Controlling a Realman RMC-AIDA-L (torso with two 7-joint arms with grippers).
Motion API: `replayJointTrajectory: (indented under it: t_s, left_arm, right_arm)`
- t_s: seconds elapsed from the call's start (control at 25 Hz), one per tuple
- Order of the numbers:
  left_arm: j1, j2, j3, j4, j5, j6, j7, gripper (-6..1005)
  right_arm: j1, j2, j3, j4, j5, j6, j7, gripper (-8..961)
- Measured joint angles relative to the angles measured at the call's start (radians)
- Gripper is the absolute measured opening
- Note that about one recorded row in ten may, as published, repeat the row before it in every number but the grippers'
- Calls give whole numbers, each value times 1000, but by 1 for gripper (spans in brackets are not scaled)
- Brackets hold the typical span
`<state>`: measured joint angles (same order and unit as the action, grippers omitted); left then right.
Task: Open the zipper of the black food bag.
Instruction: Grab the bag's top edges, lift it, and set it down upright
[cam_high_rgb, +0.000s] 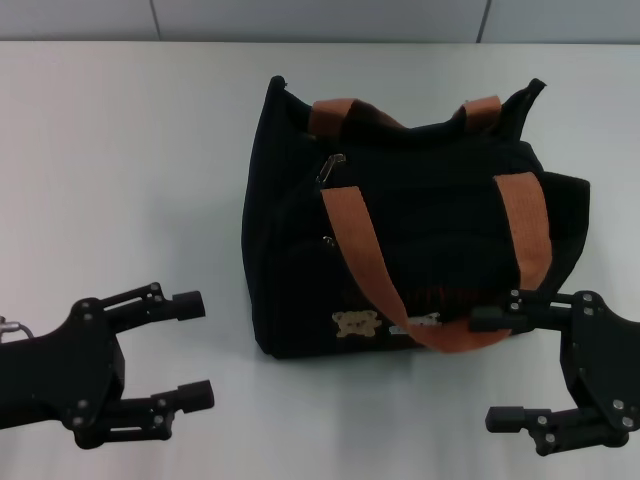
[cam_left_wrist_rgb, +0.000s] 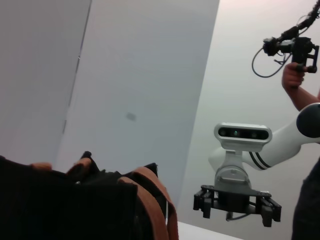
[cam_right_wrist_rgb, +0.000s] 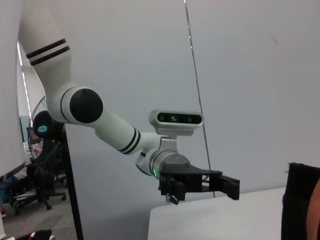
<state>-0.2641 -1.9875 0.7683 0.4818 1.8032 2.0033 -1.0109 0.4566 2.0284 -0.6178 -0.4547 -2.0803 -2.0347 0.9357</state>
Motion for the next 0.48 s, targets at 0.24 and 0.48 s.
replayJointTrajectory:
  t_s: [0.24,0.48]
  left_arm:
    - [-11,-5,-3,-1,16,-2,-1,830]
    - [-11,-10,-7,-2,15,-3,-1,828]
  right_arm:
    - [-2,9,2,-4,0,0,0,806]
    - [1,10,4,-3,0,0,1,806]
